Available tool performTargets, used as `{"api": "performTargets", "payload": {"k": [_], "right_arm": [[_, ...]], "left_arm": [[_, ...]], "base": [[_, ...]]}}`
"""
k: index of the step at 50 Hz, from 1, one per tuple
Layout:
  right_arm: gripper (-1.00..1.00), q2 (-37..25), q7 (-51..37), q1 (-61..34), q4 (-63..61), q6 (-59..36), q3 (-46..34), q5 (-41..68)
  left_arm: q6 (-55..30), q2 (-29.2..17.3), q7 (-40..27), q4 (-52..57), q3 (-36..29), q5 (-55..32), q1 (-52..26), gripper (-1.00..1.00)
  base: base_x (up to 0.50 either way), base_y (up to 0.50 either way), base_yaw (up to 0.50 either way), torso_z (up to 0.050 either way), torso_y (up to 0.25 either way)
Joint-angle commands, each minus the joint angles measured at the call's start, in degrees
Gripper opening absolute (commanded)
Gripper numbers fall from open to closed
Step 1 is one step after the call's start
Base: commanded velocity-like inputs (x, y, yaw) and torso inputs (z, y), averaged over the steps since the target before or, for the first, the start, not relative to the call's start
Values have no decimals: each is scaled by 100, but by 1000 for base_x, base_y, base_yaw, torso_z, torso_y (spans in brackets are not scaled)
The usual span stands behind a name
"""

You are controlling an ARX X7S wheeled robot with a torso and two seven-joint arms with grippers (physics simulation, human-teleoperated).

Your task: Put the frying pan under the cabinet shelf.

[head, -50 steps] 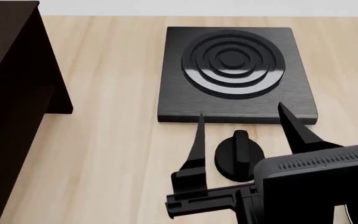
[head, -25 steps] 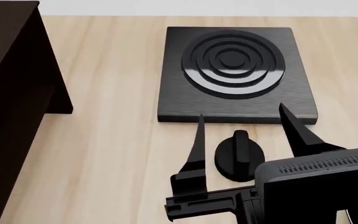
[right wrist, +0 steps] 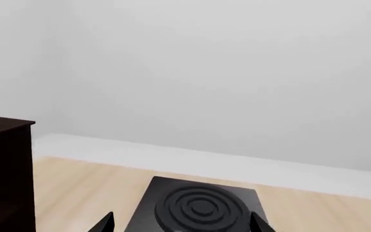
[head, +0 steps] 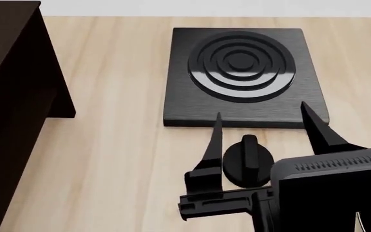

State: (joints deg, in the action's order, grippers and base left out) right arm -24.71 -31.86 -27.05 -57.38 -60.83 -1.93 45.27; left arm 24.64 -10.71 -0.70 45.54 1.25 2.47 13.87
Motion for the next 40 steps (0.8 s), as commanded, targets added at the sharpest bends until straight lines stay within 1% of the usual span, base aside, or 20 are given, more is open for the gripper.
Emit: {"api": "performTargets", "payload": {"k": [1,7,9,11,13,14,16,25,31,36,38,40], "right_arm": [[100,21,-407,-294,-3,-640,569,470],[100,-35,-1102,-738,111,-1538,1407,1340],[100,-76,-1229,-821,158,-1710,1659,1632],[100,-165,-1322,-874,140,-1780,1673,1646],[100,-180,-1524,-941,230,-1985,1946,1935],[100,-211,-1496,-956,238,-1996,2091,2133],[100,-323,-1683,-979,227,-2104,2160,2101],[100,-831,-2186,-1212,483,-2457,2909,2696],[100,-1147,-2411,-1287,626,-2568,3126,2958],[100,-1431,-2932,-1426,876,-2705,3381,3653],[100,-1590,-3261,-1462,1046,-2700,3468,4060],[100,-1789,-3633,-1467,1211,-2654,3518,4442]], "left_arm": [[56,69,133,42,149,-62,36,100],[172,11,97,-4,186,-94,121,100],[208,-1,86,-17,184,-108,149,100],[225,-12,75,-23,183,-110,158,100],[246,-22,57,-33,192,-130,172,100],[264,-29,51,-47,195,-134,180,100],[297,-40,42,-70,191,-138,194,100],[358,-110,13,-143,167,-217,207,100],[389,-130,-18,-171,151,-241,220,100],[471,-147,-22,-201,139,-141,243,100],[579,-152,-4,-245,140,40,261,100],[551,-154,-27,-224,127,-34,279,100]], "base": [[0,0,0,0,0],[0,0,0,0,0],[0,0,0,0,0],[0,0,0,0,0],[0,0,0,0,0],[0,0,0,0,0],[0,0,0,0,0],[0,0,0,0,0],[0,0,0,0,0],[0,0,0,0,0],[0,0,0,0,0],[0,0,0,0,0]]}}
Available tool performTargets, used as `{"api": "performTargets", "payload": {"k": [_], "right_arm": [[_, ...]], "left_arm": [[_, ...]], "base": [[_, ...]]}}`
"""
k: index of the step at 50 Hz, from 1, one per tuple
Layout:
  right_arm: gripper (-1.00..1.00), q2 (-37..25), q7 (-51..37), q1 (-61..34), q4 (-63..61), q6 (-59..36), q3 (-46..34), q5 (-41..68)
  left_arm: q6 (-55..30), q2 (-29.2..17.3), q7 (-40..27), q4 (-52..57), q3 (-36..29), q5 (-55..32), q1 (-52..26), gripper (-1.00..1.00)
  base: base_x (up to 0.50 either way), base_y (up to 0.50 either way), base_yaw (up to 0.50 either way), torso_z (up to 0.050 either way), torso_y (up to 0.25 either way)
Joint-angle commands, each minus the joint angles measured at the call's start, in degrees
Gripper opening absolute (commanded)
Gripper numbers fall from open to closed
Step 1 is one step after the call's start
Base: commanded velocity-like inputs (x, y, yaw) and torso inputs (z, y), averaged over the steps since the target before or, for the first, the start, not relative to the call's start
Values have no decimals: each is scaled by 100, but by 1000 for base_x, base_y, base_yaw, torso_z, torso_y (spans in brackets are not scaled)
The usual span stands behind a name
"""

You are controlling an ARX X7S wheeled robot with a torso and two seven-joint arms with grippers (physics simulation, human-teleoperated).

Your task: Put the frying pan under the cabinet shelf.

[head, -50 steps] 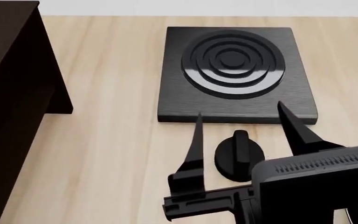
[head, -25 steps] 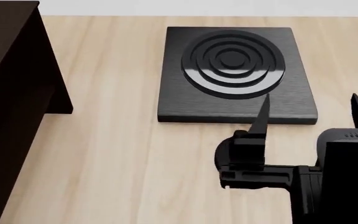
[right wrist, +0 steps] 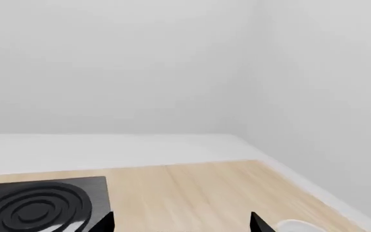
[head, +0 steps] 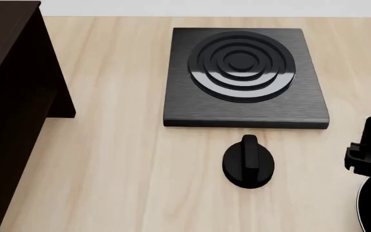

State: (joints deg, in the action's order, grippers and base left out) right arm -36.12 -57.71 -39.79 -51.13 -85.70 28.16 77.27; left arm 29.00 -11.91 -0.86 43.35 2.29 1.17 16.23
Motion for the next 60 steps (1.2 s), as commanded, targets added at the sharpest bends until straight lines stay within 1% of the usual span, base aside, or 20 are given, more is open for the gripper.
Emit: {"api": "performTargets", "payload": {"k": [1,2,9,10,13,16,24,27,28,29,32,37,44,54,55,60], "right_arm": [[100,-748,-1204,-176,654,-129,536,1425],[100,-772,-1249,-171,662,-97,517,1470],[100,-1478,-1977,226,968,187,832,2483],[100,-1495,-1995,236,966,212,824,2503],[100,-1814,-2236,389,1076,351,916,2881],[100,-2049,-2486,705,1167,476,1066,3300],[100,-2251,-2506,1216,1176,371,1629,3677],[100,-2405,-2650,1444,1257,478,1795,3961],[100,-2516,-2830,1669,1365,583,1775,4164],[100,-2528,-2931,1799,1398,626,1865,4252],[100,-2503,-2861,1871,1368,550,1979,4198],[100,-2566,-3105,2397,1503,862,2238,4659],[100,-2560,-3095,3092,1483,824,2902,4789],[100,-2381,-3070,3956,1285,758,3561,5001],[100,-2258,-3053,4115,1247,657,3669,5085],[100,-2067,-2953,4365,1110,536,3865,5126]], "left_arm": [[117,-31,-18,-12,31,125,40,100],[117,-34,-23,-12,28,126,41,100],[120,-64,-62,-2,35,103,36,100],[120,-68,-66,-2,34,103,36,100],[141,-78,-89,-13,44,91,50,100],[150,-96,-105,-3,52,70,69,100],[119,-119,-143,27,48,68,82,100],[97,-134,-155,40,48,55,75,100],[93,-139,-157,35,47,57,69,100],[88,-146,-158,37,45,58,61,100],[64,-158,-166,43,31,51,44,100],[-26,-193,-179,105,41,31,-15,100],[-14,-207,-211,73,33,41,-10,100],[4,-242,-256,59,38,24,4,100],[6,-245,-264,67,45,13,18,100],[35,-254,-285,44,38,20,42,100]], "base": [[0,0,0,0,0],[0,0,0,0,0],[0,0,0,0,0],[0,0,0,0,0],[0,0,0,0,0],[0,0,0,0,0],[0,0,0,0,0],[0,0,0,0,0],[0,0,0,0,0],[0,0,0,0,0],[0,0,0,0,0],[0,0,0,0,0],[0,0,0,0,0],[0,0,0,0,0],[0,0,0,0,0],[0,0,0,0,0]]}}
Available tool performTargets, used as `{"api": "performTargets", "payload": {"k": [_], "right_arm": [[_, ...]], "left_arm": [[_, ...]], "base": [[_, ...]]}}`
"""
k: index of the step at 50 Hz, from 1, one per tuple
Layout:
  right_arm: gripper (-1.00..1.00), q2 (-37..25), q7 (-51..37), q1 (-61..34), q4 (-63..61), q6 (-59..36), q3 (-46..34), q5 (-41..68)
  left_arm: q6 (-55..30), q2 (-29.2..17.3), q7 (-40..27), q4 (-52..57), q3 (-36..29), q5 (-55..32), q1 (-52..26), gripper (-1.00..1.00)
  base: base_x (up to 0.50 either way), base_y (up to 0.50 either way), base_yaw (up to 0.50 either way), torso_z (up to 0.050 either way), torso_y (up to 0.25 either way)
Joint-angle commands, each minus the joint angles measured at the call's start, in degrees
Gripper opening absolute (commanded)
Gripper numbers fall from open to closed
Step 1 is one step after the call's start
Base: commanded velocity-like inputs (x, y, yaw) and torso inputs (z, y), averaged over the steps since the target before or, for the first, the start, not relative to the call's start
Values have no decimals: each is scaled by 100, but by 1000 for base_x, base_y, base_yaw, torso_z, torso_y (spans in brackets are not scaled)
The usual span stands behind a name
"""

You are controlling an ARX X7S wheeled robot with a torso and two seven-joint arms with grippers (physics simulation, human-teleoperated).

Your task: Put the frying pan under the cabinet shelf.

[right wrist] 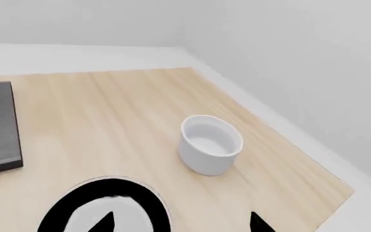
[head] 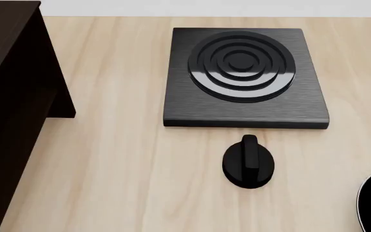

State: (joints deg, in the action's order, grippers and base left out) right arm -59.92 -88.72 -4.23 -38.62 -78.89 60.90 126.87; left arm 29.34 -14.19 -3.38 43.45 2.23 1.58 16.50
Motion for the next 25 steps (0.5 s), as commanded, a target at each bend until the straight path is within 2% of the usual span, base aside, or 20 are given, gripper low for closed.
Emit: {"api": "performTargets", "payload": {"k": [1,14,25], "right_arm": [[100,327,188,837,-180,-210,616,152],[100,727,432,1199,-405,-394,851,194],[100,853,679,1218,-552,-454,446,-89]], "left_arm": [[5,-31,-31,33,36,-13,16,100],[6,-48,-69,-3,-36,-2,22,100],[47,-73,-108,-18,-66,-6,63,100]], "base": [[0,0,0,0,0],[0,0,0,0,0],[0,0,0,0,0]]}}
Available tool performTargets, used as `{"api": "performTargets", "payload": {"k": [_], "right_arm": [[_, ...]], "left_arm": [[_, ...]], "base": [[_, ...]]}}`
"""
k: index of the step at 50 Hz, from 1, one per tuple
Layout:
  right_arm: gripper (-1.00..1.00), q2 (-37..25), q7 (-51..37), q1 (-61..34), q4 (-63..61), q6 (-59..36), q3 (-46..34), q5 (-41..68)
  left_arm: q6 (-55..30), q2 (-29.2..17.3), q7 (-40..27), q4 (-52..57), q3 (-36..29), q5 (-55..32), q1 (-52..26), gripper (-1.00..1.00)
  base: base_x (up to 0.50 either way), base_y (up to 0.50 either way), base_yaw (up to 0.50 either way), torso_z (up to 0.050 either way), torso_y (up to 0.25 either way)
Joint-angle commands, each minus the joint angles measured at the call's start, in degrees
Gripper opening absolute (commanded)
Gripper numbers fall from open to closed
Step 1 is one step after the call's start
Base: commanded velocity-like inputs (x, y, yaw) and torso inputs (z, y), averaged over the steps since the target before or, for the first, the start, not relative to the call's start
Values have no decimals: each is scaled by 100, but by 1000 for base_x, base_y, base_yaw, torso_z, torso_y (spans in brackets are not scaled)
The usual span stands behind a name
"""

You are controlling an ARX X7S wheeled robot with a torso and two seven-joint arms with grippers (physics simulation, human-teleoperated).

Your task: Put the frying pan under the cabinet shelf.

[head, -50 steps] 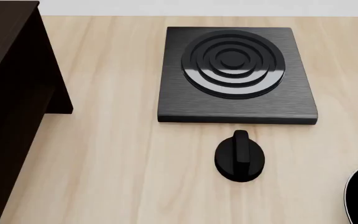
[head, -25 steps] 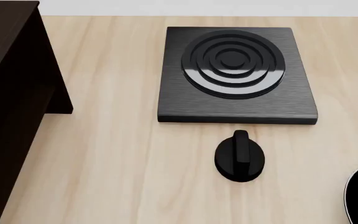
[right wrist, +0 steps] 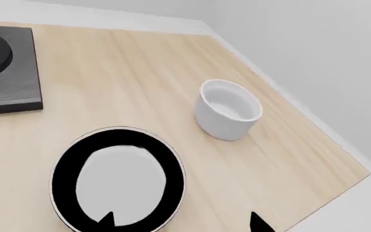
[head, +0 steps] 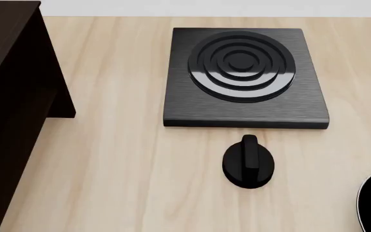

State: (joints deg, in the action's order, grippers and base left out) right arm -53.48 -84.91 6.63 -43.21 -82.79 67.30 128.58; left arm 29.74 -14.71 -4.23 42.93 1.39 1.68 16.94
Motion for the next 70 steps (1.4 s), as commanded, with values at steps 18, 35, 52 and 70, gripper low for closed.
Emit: {"api": "performTargets", "payload": {"k": [18,35,52,70], "right_arm": [[100,483,757,-89,-194,-164,-989,-869],[100,1137,1741,-489,-41,-585,-1680,-2309],[100,1467,2694,-235,-35,-391,-2071,-3582],[100,1715,3707,248,-35,44,-2358,-4893]], "left_arm": [[59,-66,-88,-9,16,28,61,100],[57,-114,-154,-22,39,49,90,100],[56,-158,-200,-52,20,81,89,100],[70,-201,-249,-58,-2,102,111,100]], "base": [[0,0,0,0,0],[0,0,0,0,0],[0,0,0,0,0],[0,0,0,0,0]]}}
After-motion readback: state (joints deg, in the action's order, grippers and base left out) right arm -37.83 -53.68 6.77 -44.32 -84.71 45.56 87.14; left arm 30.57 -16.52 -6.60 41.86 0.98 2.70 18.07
